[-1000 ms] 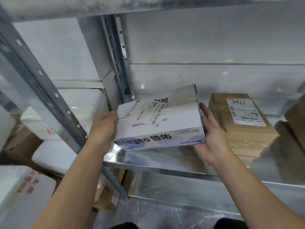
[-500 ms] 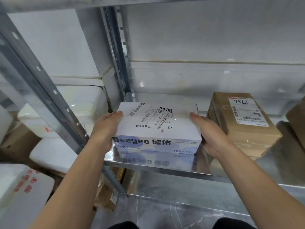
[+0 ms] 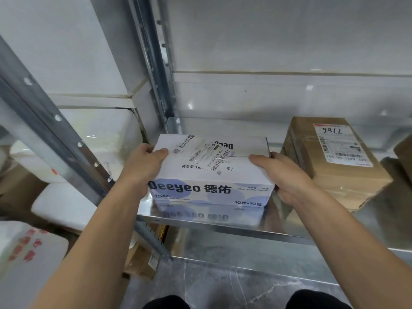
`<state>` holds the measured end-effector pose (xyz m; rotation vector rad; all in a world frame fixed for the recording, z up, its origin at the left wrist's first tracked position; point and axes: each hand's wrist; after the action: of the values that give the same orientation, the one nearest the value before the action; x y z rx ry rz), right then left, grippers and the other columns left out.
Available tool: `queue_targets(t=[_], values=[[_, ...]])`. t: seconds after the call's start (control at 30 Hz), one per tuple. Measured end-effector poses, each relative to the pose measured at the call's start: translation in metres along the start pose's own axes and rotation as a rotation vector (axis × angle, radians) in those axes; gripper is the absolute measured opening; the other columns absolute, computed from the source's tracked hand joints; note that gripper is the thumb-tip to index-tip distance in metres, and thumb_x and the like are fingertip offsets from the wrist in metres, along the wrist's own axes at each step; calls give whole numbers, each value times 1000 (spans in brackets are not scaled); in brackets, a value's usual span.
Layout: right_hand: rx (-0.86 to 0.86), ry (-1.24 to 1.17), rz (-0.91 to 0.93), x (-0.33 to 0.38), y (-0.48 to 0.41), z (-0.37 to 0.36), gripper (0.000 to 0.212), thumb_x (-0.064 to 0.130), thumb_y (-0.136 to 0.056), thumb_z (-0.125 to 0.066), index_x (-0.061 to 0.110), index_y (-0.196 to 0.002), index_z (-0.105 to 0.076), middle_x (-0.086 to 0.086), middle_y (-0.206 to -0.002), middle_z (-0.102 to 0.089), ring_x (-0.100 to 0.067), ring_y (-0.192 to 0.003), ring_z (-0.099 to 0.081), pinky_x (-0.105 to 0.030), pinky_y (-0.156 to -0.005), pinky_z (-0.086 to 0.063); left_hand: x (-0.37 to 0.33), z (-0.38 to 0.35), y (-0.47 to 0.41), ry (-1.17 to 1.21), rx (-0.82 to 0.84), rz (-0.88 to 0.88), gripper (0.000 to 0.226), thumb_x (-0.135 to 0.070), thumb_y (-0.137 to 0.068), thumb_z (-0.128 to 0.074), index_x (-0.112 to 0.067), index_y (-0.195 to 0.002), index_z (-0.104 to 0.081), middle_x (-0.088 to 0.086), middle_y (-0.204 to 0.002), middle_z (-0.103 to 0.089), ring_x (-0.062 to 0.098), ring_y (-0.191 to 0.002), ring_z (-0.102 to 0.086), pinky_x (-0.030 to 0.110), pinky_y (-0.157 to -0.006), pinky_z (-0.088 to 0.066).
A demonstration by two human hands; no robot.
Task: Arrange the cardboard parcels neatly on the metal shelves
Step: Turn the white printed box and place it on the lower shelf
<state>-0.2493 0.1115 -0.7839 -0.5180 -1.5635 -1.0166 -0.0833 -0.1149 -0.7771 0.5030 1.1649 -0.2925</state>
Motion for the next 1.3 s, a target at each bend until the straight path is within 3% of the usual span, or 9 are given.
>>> queue_targets(t=[0.23,0.33,0.47,0.57,0.67,0.83,0.93,1.1,1.3], values=[[-18,37,46,3,0,-2,14,10,-96,-66,17,-85,-64,-2,-91,-72,-19,-82,-68,-31,-79,-52,3,-1,-3,-38,-8,-41,27,-28,-97,-67,-10,-115,-57,14,-108,-68,27,-79,-67,42,-71,-58],[-17,51,51,3,0,-4,16,7,-96,-65,16,-84,-66,-1,-88,-73,-22,-84,-69,-33,-82,-54,3,-2,-3,-48,-15,-54,24,-27,-97,-67,-10,-111,-58,12,-104,-67,27,-79,-66,47,-77,-58],[-10,39,38,6,1,-4,11,11,-96,-67,15,-86,-68,-3,-90,-74,-24,-87,-70,-38,-89,-55,-1,-3,1,-24,-29,-49,19,-25,-98,-66,-12,-108,-57,12,-103,-67,23,-73,-65,34,-61,-53],[20,1,21,7,5,0,2,15,-96,-68,14,-97,-67,1,-94,-74,-15,-84,-70,-30,-77,-54,-4,-3,8,-7,-21,-38,24,-29,-100,-63,-12,-115,-56,12,-109,-68,23,-77,-66,32,-59,-51],[47,-39,39,9,8,3,17,16,-97,-68,18,-114,-65,5,-99,-74,-12,-89,-70,-26,-82,-52,-5,-1,16,-22,-19,-84,28,-32,-104,-56,-14,-125,-54,6,-113,-65,14,-81,-63,26,-59,-48],[86,-108,124,14,18,9,40,13,-97,-66,30,-133,-58,12,-104,-77,0,-80,-73,-17,-65,-52,-9,2,31,83,41,-146,31,-23,-106,-48,-28,-136,-53,-18,-105,-66,-3,-82,-63,7,-49,-46],[97,-191,134,12,21,12,45,19,-100,-62,34,-142,-52,12,-115,-75,-4,-92,-74,-25,-78,-53,-10,4,37,177,71,-155,33,-24,-106,-48,-31,-138,-56,-11,-113,-71,6,-95,-69,18,-63,-53],[48,-339,102,11,22,19,11,39,-104,-55,35,-114,-59,14,-79,-70,-3,-68,-62,-22,-58,-45,-11,4,41,385,31,-120,22,-37,-108,-44,-26,-122,-56,-4,-105,-68,17,-97,-64,33,-76,-49],[36,-220,82,14,25,18,42,55,-100,-55,26,-129,-60,9,-92,-72,-7,-77,-67,-29,-63,-49,-16,3,45,411,35,-69,32,-45,-106,-45,-27,-127,-59,-5,-110,-72,13,-97,-68,32,-75,-50]])
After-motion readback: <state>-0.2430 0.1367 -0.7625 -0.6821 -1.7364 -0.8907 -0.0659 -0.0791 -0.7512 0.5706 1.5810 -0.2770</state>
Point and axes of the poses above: each hand's wrist, its own y-axis away from the middle knuckle, its own z-axis out of the back of the hand, x = y × z
